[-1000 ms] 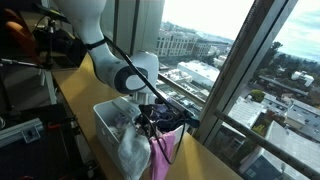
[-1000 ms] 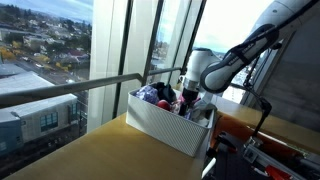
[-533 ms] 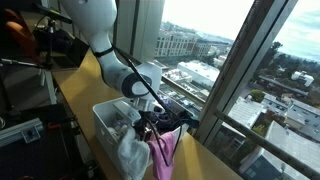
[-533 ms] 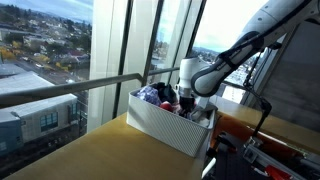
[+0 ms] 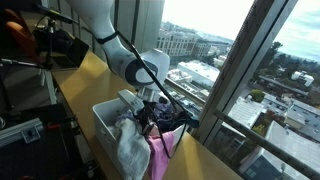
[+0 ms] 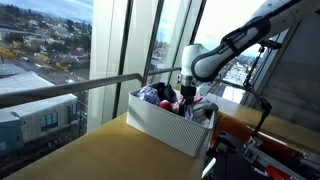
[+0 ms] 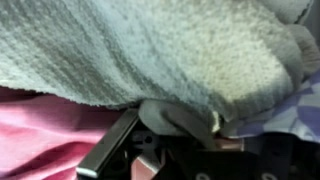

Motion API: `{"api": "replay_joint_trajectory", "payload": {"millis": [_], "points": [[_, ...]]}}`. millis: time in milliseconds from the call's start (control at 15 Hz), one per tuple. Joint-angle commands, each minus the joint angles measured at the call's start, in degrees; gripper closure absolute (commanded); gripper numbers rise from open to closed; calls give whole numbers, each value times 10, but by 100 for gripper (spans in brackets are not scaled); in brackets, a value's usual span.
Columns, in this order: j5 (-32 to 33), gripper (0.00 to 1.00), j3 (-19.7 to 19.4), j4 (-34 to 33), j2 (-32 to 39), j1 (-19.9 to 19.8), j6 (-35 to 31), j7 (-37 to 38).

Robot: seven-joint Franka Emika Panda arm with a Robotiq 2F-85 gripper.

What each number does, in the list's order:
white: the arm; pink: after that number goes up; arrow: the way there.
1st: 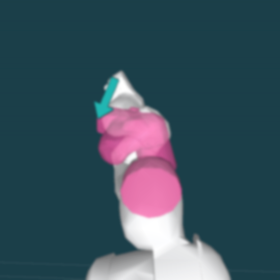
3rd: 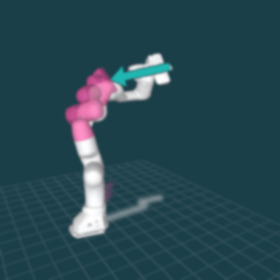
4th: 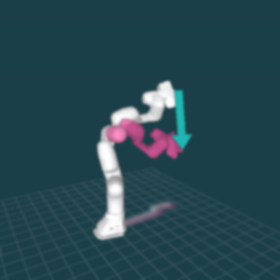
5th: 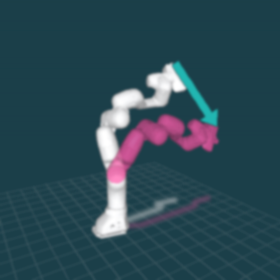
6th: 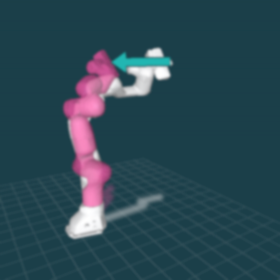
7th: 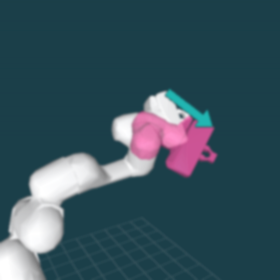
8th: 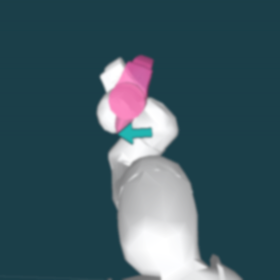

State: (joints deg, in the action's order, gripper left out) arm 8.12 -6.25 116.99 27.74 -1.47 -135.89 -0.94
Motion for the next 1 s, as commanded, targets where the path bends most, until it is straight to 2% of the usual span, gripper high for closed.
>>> {"api": "replay_joint_trajectory", "payload": {"millis": [0,200,400,667,933], "points": [[-44,96,22,42,-116,-22,44,-30],[-73,100,23,42,-187,-26,81,-42],[-98,99,21,26,-246,-24,124,-47],[-128,100,32,-3,-314,-5,172,-36],[-137,100,57,-60,-364,19,218,-17]]}}
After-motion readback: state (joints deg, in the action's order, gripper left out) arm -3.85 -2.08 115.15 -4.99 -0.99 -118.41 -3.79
